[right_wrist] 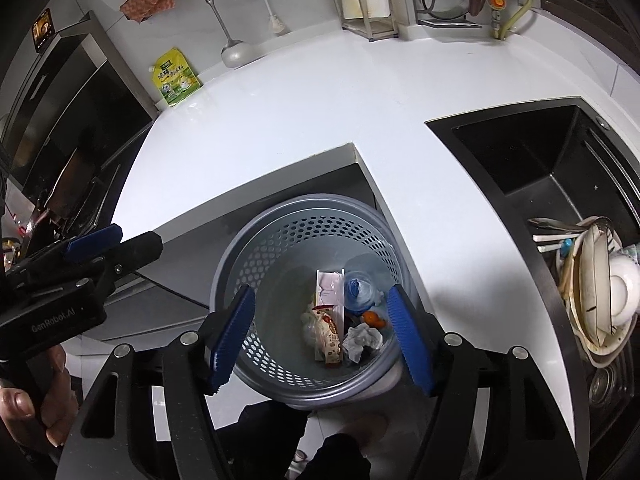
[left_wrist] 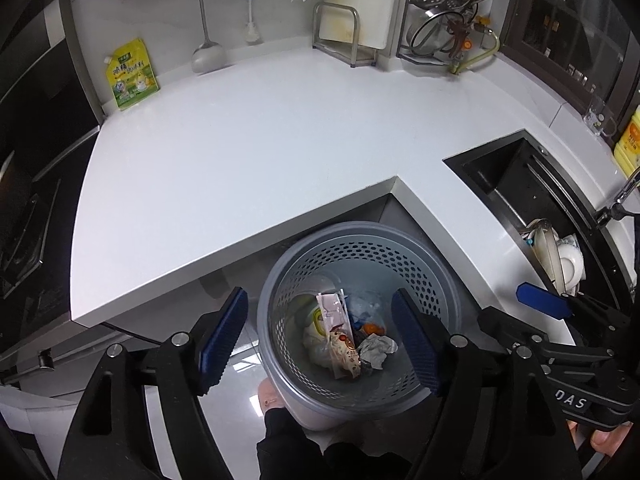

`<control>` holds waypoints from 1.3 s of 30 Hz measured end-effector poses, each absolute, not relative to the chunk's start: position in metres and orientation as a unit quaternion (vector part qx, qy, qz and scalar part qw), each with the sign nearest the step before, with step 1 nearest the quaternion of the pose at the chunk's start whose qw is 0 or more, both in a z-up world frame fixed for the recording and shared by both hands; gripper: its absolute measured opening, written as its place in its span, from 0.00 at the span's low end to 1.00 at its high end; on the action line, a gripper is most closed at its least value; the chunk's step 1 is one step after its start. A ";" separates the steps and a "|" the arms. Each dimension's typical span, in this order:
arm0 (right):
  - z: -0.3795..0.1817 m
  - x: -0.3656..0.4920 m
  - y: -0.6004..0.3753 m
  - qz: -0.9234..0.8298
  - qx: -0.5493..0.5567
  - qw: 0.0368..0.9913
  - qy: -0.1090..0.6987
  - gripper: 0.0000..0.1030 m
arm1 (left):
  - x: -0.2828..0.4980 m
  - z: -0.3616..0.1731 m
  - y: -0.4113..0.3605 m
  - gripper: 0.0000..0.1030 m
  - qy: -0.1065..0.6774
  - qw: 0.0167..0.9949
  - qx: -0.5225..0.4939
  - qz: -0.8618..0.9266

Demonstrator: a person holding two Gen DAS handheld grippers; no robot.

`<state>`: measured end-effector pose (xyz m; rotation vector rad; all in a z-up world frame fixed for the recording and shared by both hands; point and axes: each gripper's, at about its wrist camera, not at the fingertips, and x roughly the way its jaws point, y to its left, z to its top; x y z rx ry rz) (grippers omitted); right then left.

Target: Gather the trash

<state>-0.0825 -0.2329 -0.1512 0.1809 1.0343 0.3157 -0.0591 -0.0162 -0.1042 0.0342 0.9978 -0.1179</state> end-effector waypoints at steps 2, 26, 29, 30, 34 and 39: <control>-0.145 -0.087 -0.234 0.147 0.085 0.856 0.488 0.64 | -0.060 -0.099 -0.016 0.75 0.473 0.879 0.017 -0.055; -0.128 -0.093 -0.237 0.146 0.088 0.864 0.475 0.69 | -0.071 -0.075 -0.017 0.87 0.450 0.892 0.022 -0.046; -0.129 -0.092 -0.235 0.146 0.087 0.862 0.477 0.69 | -0.070 -0.076 -0.016 0.87 0.452 0.891 0.022 -0.046; -0.130 -0.092 -0.235 0.147 0.087 0.861 0.479 0.69 | -0.070 -0.077 -0.015 0.87 0.452 0.890 0.022 -0.045; -0.132 -0.092 -0.235 0.148 0.090 0.858 0.483 0.69 | -0.069 -0.078 -0.014 0.87 0.453 0.890 0.021 -0.043; -0.132 -0.092 -0.232 0.149 0.085 0.860 0.481 0.69 | -0.070 -0.077 -0.012 0.87 0.451 0.892 0.017 -0.041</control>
